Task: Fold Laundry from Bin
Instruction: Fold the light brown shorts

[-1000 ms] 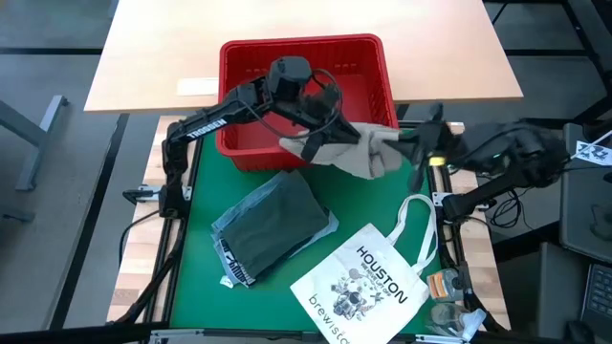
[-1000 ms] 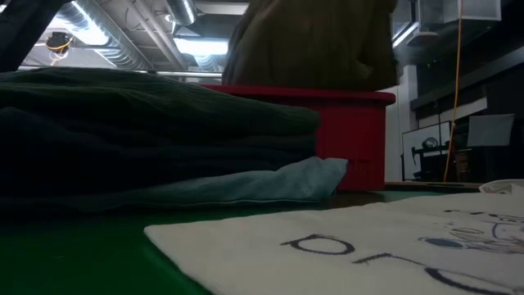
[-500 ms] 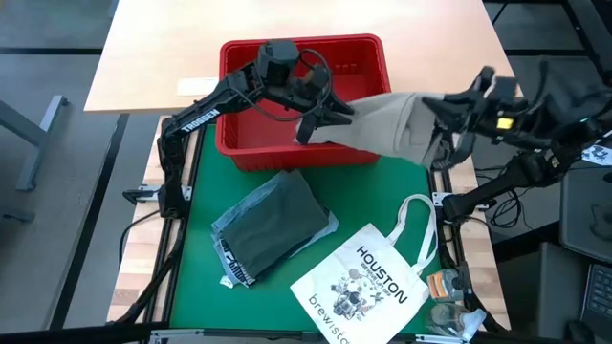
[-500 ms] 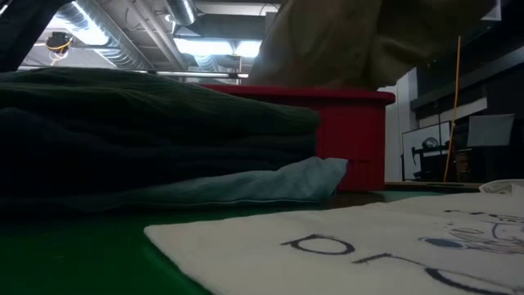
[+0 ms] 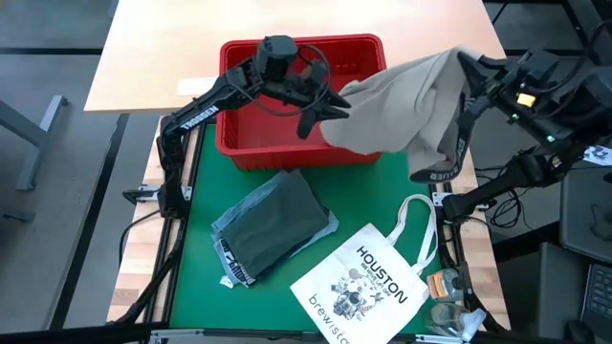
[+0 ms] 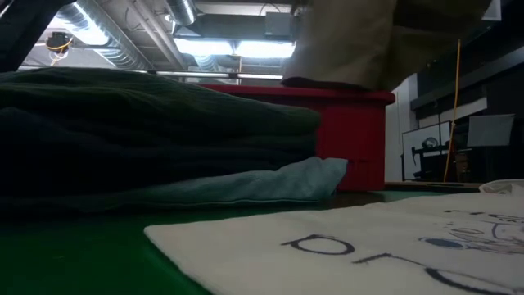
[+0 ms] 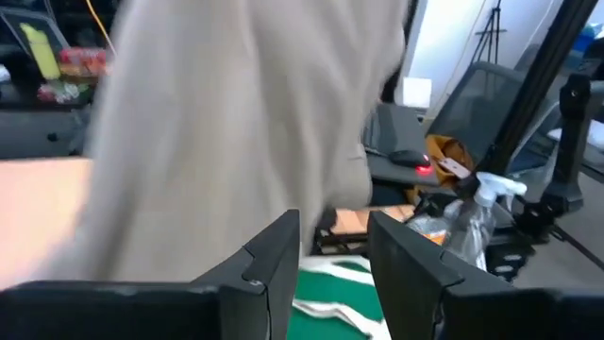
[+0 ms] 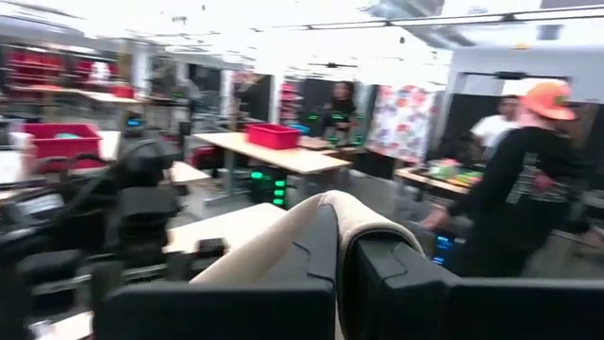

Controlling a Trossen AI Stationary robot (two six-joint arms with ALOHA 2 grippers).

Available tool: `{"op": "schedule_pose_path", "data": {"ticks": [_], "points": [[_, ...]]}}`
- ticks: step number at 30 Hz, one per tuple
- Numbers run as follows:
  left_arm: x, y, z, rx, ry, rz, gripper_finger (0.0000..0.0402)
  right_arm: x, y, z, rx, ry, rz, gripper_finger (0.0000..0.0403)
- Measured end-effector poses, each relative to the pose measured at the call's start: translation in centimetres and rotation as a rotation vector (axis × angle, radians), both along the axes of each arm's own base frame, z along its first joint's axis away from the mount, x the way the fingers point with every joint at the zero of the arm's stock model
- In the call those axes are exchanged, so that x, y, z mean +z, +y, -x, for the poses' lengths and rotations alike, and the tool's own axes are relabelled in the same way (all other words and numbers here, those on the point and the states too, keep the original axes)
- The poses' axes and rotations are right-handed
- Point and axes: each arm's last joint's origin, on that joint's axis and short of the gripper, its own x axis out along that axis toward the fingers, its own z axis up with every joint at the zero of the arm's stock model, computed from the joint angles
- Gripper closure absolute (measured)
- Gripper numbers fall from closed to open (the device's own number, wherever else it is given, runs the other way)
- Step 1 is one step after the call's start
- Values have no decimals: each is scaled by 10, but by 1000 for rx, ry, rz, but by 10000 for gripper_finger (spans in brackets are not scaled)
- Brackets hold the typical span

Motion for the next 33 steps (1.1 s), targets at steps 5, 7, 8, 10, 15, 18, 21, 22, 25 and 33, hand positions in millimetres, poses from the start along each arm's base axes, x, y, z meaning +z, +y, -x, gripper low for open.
{"op": "schedule_pose_path", "data": {"ticks": [5,7,8,10,15,18,21,22,25,33], "points": [[-16,-12,1,4,168,42,280,0,-1,1,-41,13,6,399],[-25,-20,2,37,274,25,280,0,-1,0,-41,17,7,400],[-30,-25,2,61,329,6,280,0,0,-1,-41,18,8,400],[-40,-36,1,109,435,-39,280,0,0,-1,-41,19,8,398],[-59,-64,-9,164,595,-152,280,0,0,-1,-41,20,8,396],[-70,-81,-22,181,625,-211,280,0,0,-1,-41,20,8,395],[-84,-97,-38,193,645,-236,280,0,0,-2,-41,21,8,395],[-89,-102,-44,196,650,-226,280,0,0,-2,-41,21,9,395],[-113,-115,-65,202,675,-176,280,0,0,-2,-41,22,8,394],[-190,-128,-109,210,821,-83,280,-1,0,-2,-41,32,12,394]]}}
